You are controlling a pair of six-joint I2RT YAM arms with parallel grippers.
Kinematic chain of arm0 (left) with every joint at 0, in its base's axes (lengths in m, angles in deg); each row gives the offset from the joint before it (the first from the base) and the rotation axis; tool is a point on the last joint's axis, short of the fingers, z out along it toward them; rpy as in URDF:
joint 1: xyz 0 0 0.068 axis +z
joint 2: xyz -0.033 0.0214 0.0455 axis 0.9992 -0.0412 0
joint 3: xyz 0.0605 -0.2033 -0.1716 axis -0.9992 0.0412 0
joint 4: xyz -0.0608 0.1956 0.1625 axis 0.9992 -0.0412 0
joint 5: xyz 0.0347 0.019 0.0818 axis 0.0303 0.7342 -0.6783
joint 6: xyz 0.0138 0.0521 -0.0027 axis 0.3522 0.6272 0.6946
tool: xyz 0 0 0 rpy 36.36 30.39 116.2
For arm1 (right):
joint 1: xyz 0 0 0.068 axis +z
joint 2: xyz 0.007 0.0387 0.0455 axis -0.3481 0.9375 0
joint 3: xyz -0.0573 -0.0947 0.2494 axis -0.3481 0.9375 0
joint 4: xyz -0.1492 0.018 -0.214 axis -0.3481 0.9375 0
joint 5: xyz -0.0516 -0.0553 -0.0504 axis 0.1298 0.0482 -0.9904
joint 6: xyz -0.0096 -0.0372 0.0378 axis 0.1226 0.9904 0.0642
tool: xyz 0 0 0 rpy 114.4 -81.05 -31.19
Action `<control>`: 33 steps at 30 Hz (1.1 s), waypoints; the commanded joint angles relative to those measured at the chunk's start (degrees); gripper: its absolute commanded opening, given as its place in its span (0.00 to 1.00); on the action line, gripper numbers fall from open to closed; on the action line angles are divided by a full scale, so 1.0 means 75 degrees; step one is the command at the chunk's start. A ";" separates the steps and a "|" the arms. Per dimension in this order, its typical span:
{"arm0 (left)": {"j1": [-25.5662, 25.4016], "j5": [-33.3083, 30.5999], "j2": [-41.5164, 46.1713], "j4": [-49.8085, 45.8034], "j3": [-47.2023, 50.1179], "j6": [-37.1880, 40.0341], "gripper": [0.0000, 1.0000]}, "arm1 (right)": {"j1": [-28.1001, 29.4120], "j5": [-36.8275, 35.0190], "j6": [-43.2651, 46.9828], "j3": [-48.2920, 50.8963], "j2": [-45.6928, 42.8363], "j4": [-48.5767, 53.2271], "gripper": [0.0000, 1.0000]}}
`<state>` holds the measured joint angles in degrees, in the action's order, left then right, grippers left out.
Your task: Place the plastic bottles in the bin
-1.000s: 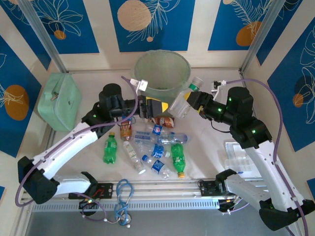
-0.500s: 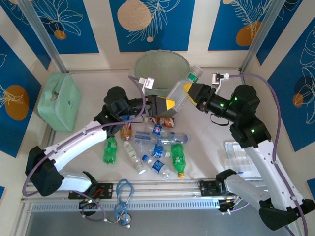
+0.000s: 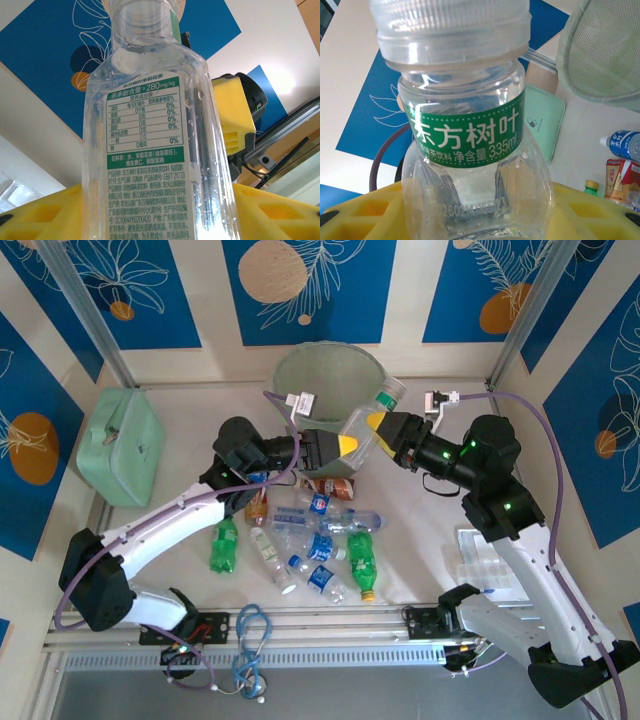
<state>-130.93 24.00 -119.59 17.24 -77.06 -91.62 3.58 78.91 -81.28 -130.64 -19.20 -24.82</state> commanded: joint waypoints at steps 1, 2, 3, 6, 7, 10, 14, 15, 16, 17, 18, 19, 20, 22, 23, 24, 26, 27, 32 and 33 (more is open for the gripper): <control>-0.0038 0.0142 0.0047 0.0365 -0.0031 0.0217 0.56 | 0.0065 0.0013 -0.0110 0.0027 0.0029 -0.0213 0.56; -0.0039 0.0114 0.0045 0.0305 -0.0031 0.0253 0.54 | 0.0064 0.0007 -0.0098 0.0006 0.0064 -0.0176 0.56; -0.0039 0.0094 0.0049 0.0278 -0.0031 0.0271 0.53 | 0.0065 0.0007 -0.0084 -0.0011 0.0093 -0.0150 0.57; -0.0024 0.0099 0.0005 0.0328 -0.0053 0.0257 0.51 | 0.0065 -0.0064 -0.0033 -0.0075 0.0123 -0.0056 0.65; -0.0010 0.0102 -0.0007 0.0393 -0.0060 0.0224 0.51 | 0.0048 -0.0139 0.0040 -0.0141 0.0117 0.0084 0.71; 0.0107 0.0036 0.0004 0.0407 -0.0149 0.0215 0.51 | -0.0053 -0.0579 0.0377 -0.0471 0.0054 0.0913 0.91; 0.0429 -0.0112 0.0041 -0.0795 -0.0765 0.0827 0.51 | -0.0310 -0.1300 0.1038 -0.1070 -0.0006 0.2473 0.95; 0.0502 -0.0171 0.0060 -0.1238 -0.1008 0.1109 0.52 | -0.0369 -0.1474 0.1172 -0.1158 -0.0022 0.2821 0.95; 0.0586 -0.0279 0.0051 -0.2041 -0.1371 0.1538 0.53 | -0.0433 -0.1645 0.1298 -0.1214 -0.0041 0.3147 0.95; 0.0670 -0.0463 0.0014 -0.2961 -0.1817 0.2120 0.55 | -0.0509 -0.1761 0.1384 -0.1200 -0.0111 0.3388 0.95; 0.0722 -0.0705 -0.0044 -0.3811 -0.2255 0.2628 0.55 | -0.0578 -0.1800 0.1422 -0.1129 -0.0175 0.3505 0.95; 0.0783 -0.1128 -0.0152 -0.4739 -0.2770 0.3185 0.55 | -0.0678 -0.1783 0.1426 -0.0997 -0.0272 0.3552 0.95; 0.0849 -0.1644 -0.0300 -0.5723 -0.3254 0.3647 0.55 | -0.0775 -0.1725 0.1411 -0.0834 -0.0367 0.3556 0.95; 0.0997 -0.2467 -0.0665 -0.7086 -0.4167 0.4221 0.52 | -0.0944 -0.1605 0.1361 -0.0483 -0.0551 0.3491 0.95; 0.1100 -0.2720 -0.0896 -0.7537 -0.4561 0.4400 0.50 | -0.1007 -0.1566 0.1346 -0.0290 -0.0618 0.3456 0.95; 0.1195 -0.2857 -0.1097 -0.7835 -0.4872 0.4498 0.49 | -0.1050 -0.1533 0.1330 -0.0131 -0.0662 0.3421 0.95; 0.1392 -0.3046 -0.1580 -0.8410 -0.5561 0.4748 0.48 | -0.1123 -0.1485 0.1252 0.0182 -0.0696 0.3414 0.94; 0.1442 -0.3245 -0.1768 -0.8688 -0.5855 0.4916 0.48 | -0.1145 -0.1416 0.1202 0.0264 -0.0677 0.3414 0.94; 0.1518 -0.4050 -0.2941 -1.0241 -0.7552 0.5888 0.47 | -0.1129 -0.1186 0.0888 0.0425 -0.0639 0.3752 0.92; 0.1518 -0.4139 -0.3149 -1.0483 -0.7858 0.6035 0.47 | -0.1102 -0.1203 0.0867 0.0373 -0.0619 0.3934 0.92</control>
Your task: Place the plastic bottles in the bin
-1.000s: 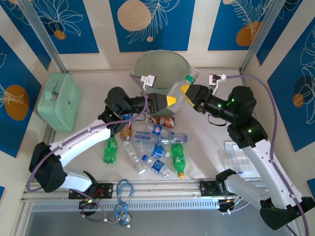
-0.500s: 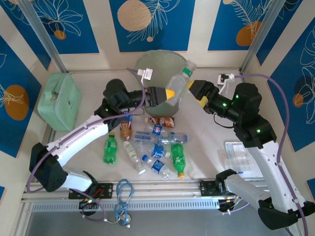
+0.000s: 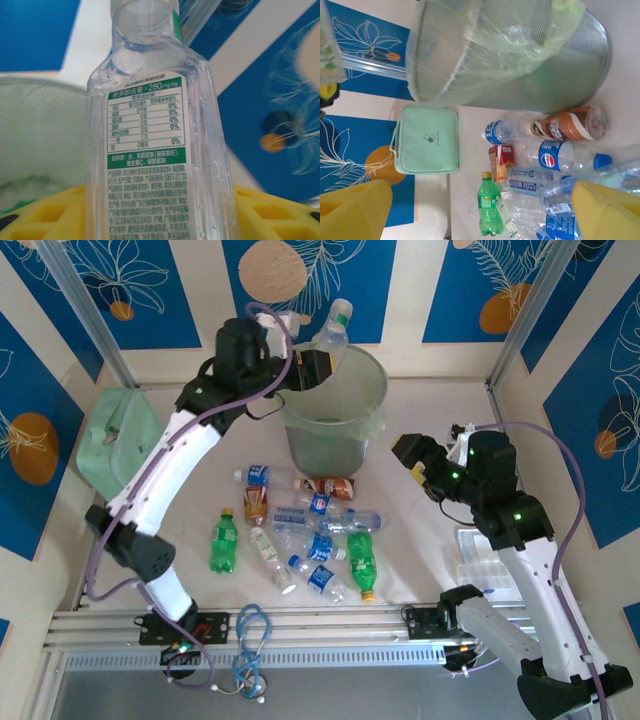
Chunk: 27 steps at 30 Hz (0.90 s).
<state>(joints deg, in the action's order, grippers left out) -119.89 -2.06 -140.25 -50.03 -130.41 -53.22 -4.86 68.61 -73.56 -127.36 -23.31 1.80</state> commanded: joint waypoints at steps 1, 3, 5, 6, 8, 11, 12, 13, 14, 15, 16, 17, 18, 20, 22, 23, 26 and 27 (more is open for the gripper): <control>0.0056 -0.0833 -0.0615 -0.1798 -0.1064 0.1022 0.47 | 0.0057 0.0100 -0.0176 -0.0142 -0.0057 0.0682 0.91; 0.0057 -0.1192 -0.0958 -0.2201 -0.1433 0.1152 0.47 | 0.0112 -0.0105 -0.0159 -0.0291 -0.0037 0.1372 0.91; 0.0065 -0.1523 -0.1153 -0.2398 -0.1532 0.1156 0.47 | 0.0159 -0.0454 -0.0116 -0.0422 -0.0033 0.2175 0.91; 0.0058 -0.1606 -0.1213 -0.2438 -0.1530 0.1135 0.47 | 0.0162 -0.0561 -0.0059 -0.0448 -0.0026 0.2469 0.90; 0.0058 -0.1790 -0.1320 -0.2536 -0.1489 0.1134 0.47 | 0.0159 -0.0755 0.0014 -0.0440 0.0062 0.3069 0.90; 0.0058 -0.2033 -0.1434 -0.2741 -0.1462 0.1186 0.48 | 0.0201 -0.0788 -0.0050 -0.0144 0.0125 0.3465 0.87; 0.0058 -0.2069 -0.1459 -0.2785 -0.1468 0.1207 0.49 | 0.0236 -0.0782 -0.0097 -0.0024 0.0098 0.3474 0.87; 0.0059 -0.2065 -0.1475 -0.2833 -0.1473 0.1221 0.50 | 0.0283 -0.0798 -0.0166 0.0097 0.0050 0.3456 0.86; 0.0058 -0.2064 -0.1494 -0.2867 -0.1473 0.1249 0.53 | 0.0343 -0.0833 -0.0236 0.0179 0.0029 0.3433 0.86; 0.0058 -0.2070 -0.1485 -0.2891 -0.1472 0.1271 0.56 | 0.0396 -0.0863 -0.0268 0.0233 0.0029 0.3410 0.86; 0.0061 -0.2081 -0.1474 -0.2908 -0.1464 0.1307 0.63 | 0.0464 -0.0912 -0.0314 0.0256 0.0048 0.3383 0.86; 0.0058 -0.2087 -0.1445 -0.2916 -0.1466 0.1330 0.68 | 0.0546 -0.0977 -0.0351 0.0259 0.0105 0.3380 0.86; 0.0058 -0.2094 -0.1420 -0.2917 -0.1461 0.1332 0.71 | 0.0614 -0.1040 -0.0381 0.0265 0.0183 0.3380 0.86; 0.0055 -0.2078 -0.1348 -0.2917 -0.1474 0.1334 0.77 | 0.0823 -0.1178 -0.0483 0.0252 0.0367 0.3371 0.86; 0.0052 -0.2075 -0.1245 -0.2916 -0.1471 0.1338 0.80 | 0.1085 -0.1324 -0.0655 0.0307 0.0520 0.3294 0.85; 0.0040 -0.2075 -0.1174 -0.2917 -0.1469 0.1324 0.81 | 0.1237 -0.1432 -0.0779 0.0343 0.0596 0.3260 0.85; 0.0025 -0.2044 -0.0901 -0.2870 -0.1343 0.1327 0.83 | 0.1777 -0.1749 -0.1085 0.0523 0.0809 0.3080 0.85; 0.0033 -0.2020 -0.0810 -0.2870 -0.1301 0.1309 0.83 | 0.1917 -0.1798 -0.1123 0.0566 0.0895 0.3032 0.83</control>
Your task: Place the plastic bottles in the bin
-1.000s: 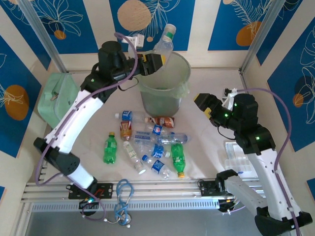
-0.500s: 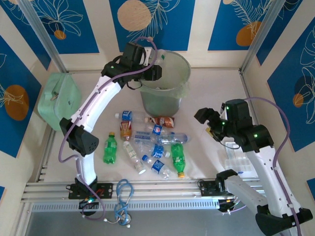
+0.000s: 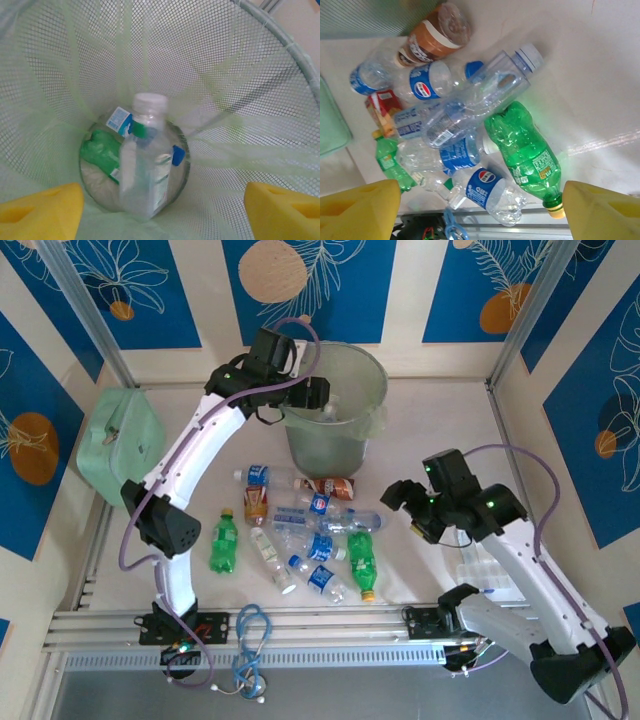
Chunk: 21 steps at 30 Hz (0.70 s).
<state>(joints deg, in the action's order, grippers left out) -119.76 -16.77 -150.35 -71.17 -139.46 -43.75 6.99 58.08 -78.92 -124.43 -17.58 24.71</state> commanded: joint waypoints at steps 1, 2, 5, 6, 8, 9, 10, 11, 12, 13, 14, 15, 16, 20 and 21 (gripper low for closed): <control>-0.0006 -0.0039 0.0652 -0.0051 -0.0029 0.0050 0.84 | 0.0479 -0.0441 -0.0433 0.0201 0.0261 -0.0027 0.82; -0.0006 0.0001 0.0789 -0.0040 0.0068 0.0032 0.84 | 0.0621 -0.0492 -0.0427 0.0203 0.0392 0.0006 0.81; -0.0004 0.0101 0.1421 0.0178 0.0675 -0.0076 0.83 | 0.0914 -0.0294 -0.0064 0.0238 0.0842 -0.0004 0.82; -0.0007 0.0137 0.1688 0.0321 0.0996 -0.0115 0.83 | 0.0959 -0.0190 0.0102 0.0238 0.1045 0.0045 0.82; 0.0001 0.0179 0.2491 0.0854 0.2002 -0.0280 0.83 | 0.1151 -0.0163 0.0459 0.0300 0.1483 0.0161 0.85; -0.0002 0.0195 0.2872 0.1124 0.2527 -0.0394 0.83 | 0.1222 -0.0131 0.0619 0.0356 0.1690 0.0156 0.86; 0.0009 0.0228 0.3308 0.1448 0.3139 -0.0555 0.84 | 0.1324 -0.0090 0.0814 0.0411 0.1914 0.0118 0.87; 0.0007 0.0285 0.3777 0.1781 0.3782 -0.0721 0.84 | 0.1431 -0.0112 0.0969 0.0447 0.2127 0.0103 0.88; 0.0005 0.0349 0.4149 0.2048 0.4284 -0.0854 0.84 | 0.1526 -0.0229 0.1016 0.0453 0.2301 0.0134 0.89; 0.0005 0.0474 0.4542 0.2335 0.4818 -0.1003 0.84 | 0.1614 -0.0365 0.1038 0.0460 0.2475 0.0156 0.90; 0.0012 0.0633 0.4898 0.2557 0.5287 -0.1128 0.84 | 0.1649 -0.0392 0.1061 0.0489 0.2621 0.0103 0.90; 0.0017 0.0756 0.5167 0.2709 0.5630 -0.1222 0.84 | 0.1650 -0.0363 0.1054 0.0512 0.2719 0.0024 0.90; 0.0017 0.0858 0.5451 0.2808 0.5969 -0.1305 0.84 | 0.1639 -0.0333 0.1026 0.0539 0.2807 -0.0081 0.90; 0.0017 0.1032 0.6454 0.3048 0.7089 -0.1681 0.84 | 0.1347 -0.0241 0.0653 0.0611 0.2698 -0.0499 0.84; 0.0017 0.1057 0.6643 0.3075 0.7286 -0.1740 0.84 | 0.1244 -0.0320 0.0384 0.0617 0.2590 -0.0528 0.83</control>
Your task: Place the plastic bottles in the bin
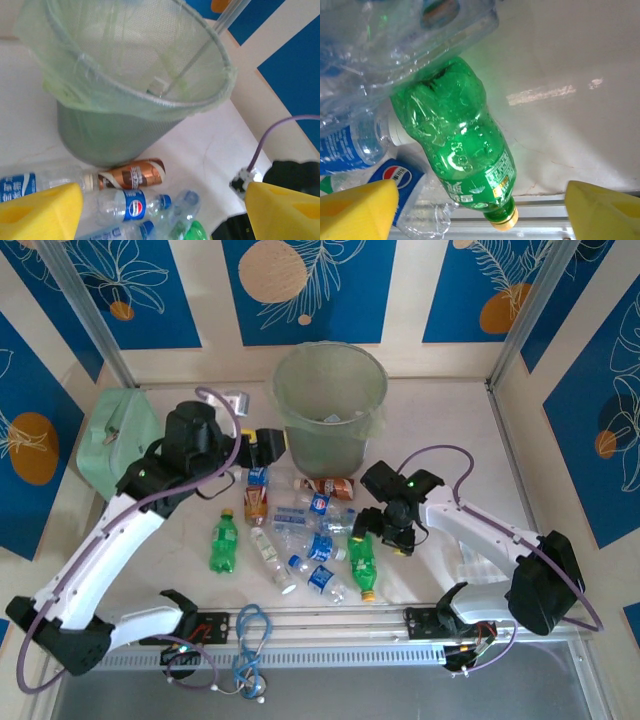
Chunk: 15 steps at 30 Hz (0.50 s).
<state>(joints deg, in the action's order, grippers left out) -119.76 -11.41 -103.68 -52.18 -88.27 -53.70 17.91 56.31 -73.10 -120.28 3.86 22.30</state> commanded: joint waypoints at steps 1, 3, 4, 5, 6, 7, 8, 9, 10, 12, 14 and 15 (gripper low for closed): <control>0.0018 0.0355 0.0613 0.0555 0.0666 -0.0460 0.84 | -0.0326 -0.0138 -0.0720 0.0127 -0.0464 -0.0316 0.81; 0.0017 0.0338 0.0890 0.0544 0.0967 -0.0512 0.84 | -0.0610 -0.0159 -0.1419 0.0340 -0.0872 -0.0678 0.80; 0.0017 0.0350 0.0994 0.0564 0.1110 -0.0552 0.84 | -0.0780 -0.0184 -0.1834 0.0482 -0.1083 -0.0867 0.79; 0.0017 0.0383 0.1085 0.0625 0.1233 -0.0596 0.84 | -0.0922 -0.0201 -0.2201 0.0648 -0.1292 -0.1162 0.79; 0.0018 0.0438 0.1127 0.0680 0.1322 -0.0649 0.85 | -0.1041 -0.0202 -0.2449 0.0779 -0.1435 -0.1425 0.79; 0.0020 0.0513 0.1130 0.0755 0.1406 -0.0691 0.85 | -0.1196 -0.0203 -0.2752 0.0888 -0.1522 -0.1631 0.79; 0.0017 0.0619 0.1111 0.0794 0.1439 -0.0736 0.84 | -0.1317 -0.0222 -0.3022 0.0968 -0.1551 -0.1795 0.79; 0.0017 0.0701 0.1070 0.0821 0.1452 -0.0762 0.84 | -0.1412 -0.0225 -0.3232 0.1042 -0.1547 -0.1909 0.79; 0.0017 0.0799 0.1022 0.0843 0.1446 -0.0776 0.84 | -0.1506 -0.0225 -0.3468 0.1114 -0.1521 -0.2066 0.78; 0.0017 0.0953 0.0959 0.0894 0.1440 -0.0788 0.83 | -0.1608 -0.0219 -0.3814 0.1258 -0.1407 -0.2359 0.78; 0.0016 0.1045 0.0941 0.0951 0.1469 -0.0777 0.84 | -0.1669 -0.0310 -0.4264 0.1298 -0.1203 -0.2279 0.81; 0.0019 0.1069 0.0938 0.0966 0.1484 -0.0771 0.83 | -0.1690 -0.0346 -0.4428 0.1349 -0.1135 -0.2322 0.81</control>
<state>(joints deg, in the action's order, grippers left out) -119.74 -6.14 -96.75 -47.30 -77.94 -58.86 5.74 54.80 -98.76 -111.30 -5.86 6.74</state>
